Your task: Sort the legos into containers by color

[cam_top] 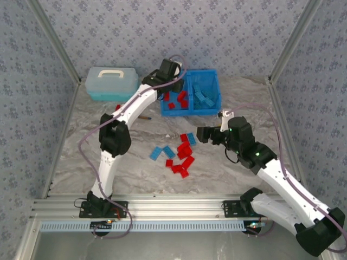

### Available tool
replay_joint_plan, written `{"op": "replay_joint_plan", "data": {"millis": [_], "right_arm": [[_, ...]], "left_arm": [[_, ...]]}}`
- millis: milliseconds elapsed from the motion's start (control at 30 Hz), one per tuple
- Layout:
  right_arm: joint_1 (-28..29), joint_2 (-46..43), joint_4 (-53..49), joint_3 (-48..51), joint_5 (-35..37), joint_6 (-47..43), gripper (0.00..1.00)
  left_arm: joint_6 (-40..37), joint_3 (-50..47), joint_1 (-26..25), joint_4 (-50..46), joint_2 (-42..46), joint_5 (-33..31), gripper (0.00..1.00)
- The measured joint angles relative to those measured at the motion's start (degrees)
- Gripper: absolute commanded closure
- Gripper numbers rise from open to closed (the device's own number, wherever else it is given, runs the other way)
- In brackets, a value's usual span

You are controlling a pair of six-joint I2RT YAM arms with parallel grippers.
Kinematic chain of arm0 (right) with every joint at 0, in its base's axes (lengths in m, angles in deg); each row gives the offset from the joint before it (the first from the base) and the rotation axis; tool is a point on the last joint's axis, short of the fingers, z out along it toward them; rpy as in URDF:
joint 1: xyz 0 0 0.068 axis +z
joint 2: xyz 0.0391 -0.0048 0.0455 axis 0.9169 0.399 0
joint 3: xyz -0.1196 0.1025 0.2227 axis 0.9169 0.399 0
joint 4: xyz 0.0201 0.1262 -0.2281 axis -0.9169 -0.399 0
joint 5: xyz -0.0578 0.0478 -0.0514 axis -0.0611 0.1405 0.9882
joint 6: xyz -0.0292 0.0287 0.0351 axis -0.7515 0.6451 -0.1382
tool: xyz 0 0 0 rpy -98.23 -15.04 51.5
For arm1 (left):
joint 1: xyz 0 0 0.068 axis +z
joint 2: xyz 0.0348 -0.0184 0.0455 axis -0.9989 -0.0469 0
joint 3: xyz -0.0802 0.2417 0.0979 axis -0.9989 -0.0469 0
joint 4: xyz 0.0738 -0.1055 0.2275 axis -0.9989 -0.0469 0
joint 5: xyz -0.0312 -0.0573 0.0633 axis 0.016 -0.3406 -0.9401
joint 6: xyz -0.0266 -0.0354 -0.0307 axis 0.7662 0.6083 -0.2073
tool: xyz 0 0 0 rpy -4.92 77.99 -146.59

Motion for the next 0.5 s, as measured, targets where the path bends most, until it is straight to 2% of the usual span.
{"op": "replay_joint_plan", "data": {"millis": [200,300,500], "right_arm": [[1.07,-3.06,-3.37,1.27,2.03,3.13,0.0],[1.75,-3.32,-5.22,1.51,2.91,4.33,0.0],[2.99,-3.37,-6.82,1.51,4.04,5.66,0.0]], "left_arm": [[-1.07,6.95,0.2,-3.8,-8.28,-0.28,0.49],[-1.44,7.98,0.13,-4.72,-8.55,-0.04,0.37],[-1.22,8.9,0.13,-5.05,-6.43,0.76,0.34]]}}
